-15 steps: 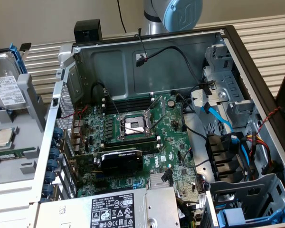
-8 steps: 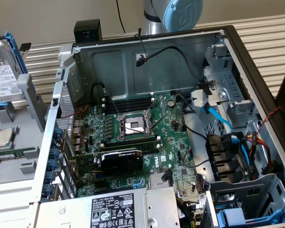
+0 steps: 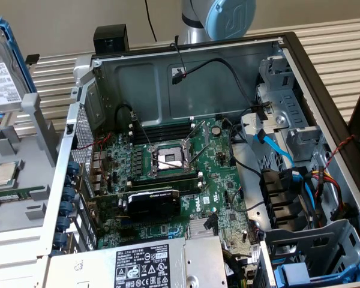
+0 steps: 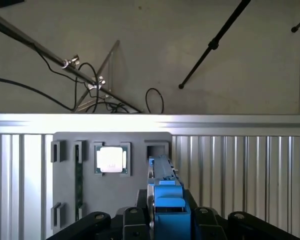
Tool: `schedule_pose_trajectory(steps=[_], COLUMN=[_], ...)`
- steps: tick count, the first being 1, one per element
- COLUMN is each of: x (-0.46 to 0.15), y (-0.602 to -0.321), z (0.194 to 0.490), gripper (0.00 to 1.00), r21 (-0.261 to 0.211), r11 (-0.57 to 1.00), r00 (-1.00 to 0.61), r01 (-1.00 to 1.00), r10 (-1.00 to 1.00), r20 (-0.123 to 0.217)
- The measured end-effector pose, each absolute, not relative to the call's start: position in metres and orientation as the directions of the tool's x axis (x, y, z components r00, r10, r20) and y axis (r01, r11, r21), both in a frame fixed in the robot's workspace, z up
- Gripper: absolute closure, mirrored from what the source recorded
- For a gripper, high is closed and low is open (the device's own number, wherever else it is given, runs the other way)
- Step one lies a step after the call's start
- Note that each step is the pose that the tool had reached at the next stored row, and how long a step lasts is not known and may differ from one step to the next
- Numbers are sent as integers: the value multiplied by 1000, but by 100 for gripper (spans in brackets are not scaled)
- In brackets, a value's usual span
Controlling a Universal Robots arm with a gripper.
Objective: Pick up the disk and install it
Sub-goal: 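Pick up the disk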
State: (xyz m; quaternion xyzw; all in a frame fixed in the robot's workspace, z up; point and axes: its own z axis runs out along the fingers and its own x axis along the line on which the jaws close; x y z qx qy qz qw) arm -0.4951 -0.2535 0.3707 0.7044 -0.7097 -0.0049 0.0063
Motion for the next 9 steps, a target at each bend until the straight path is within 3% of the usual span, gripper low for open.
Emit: schedule_pose_trajectory(steps=[9], x=[-492], y=[-251], z=[412], gripper=[63], r21=[16], r11=[4], r00=[-4], r01=[-1000], r10=[-1000], r20=[2])
